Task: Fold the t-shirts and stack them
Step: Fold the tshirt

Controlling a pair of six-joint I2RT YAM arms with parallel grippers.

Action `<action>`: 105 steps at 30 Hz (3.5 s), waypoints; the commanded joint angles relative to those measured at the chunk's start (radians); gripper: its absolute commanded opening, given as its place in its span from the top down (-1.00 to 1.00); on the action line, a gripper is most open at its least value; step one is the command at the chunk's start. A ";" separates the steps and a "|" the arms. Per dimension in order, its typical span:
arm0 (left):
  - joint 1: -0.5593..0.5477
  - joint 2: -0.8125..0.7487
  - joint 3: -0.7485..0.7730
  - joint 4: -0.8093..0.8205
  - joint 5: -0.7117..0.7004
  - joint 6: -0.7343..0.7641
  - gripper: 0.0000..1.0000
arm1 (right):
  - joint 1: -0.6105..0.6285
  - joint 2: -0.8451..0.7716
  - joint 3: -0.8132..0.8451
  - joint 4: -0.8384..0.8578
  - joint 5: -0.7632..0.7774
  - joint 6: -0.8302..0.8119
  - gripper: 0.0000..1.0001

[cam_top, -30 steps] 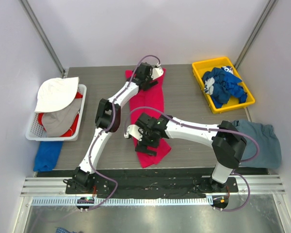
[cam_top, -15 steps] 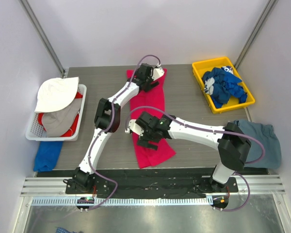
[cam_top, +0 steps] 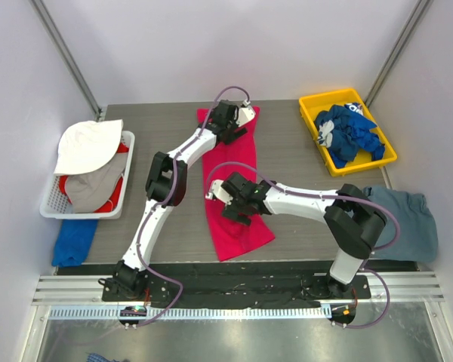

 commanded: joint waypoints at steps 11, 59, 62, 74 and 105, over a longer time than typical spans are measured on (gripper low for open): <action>-0.002 -0.001 0.024 0.039 0.003 0.018 -0.99 | -0.008 -0.088 -0.010 -0.105 -0.158 0.083 -0.82; -0.009 0.261 0.178 0.395 0.071 0.379 -0.99 | -0.050 -0.273 0.012 0.035 0.097 0.084 -0.82; -0.010 0.175 0.077 0.500 0.031 0.342 -0.99 | -0.048 -0.289 0.004 0.035 0.100 0.084 -0.82; -0.041 -0.410 -0.340 0.308 -0.107 0.128 -0.99 | -0.087 -0.474 -0.125 0.033 0.084 0.076 -0.82; -0.257 -1.203 -1.229 -0.461 0.367 -0.320 -0.69 | -0.076 -0.505 -0.314 -0.149 -0.219 0.084 -0.39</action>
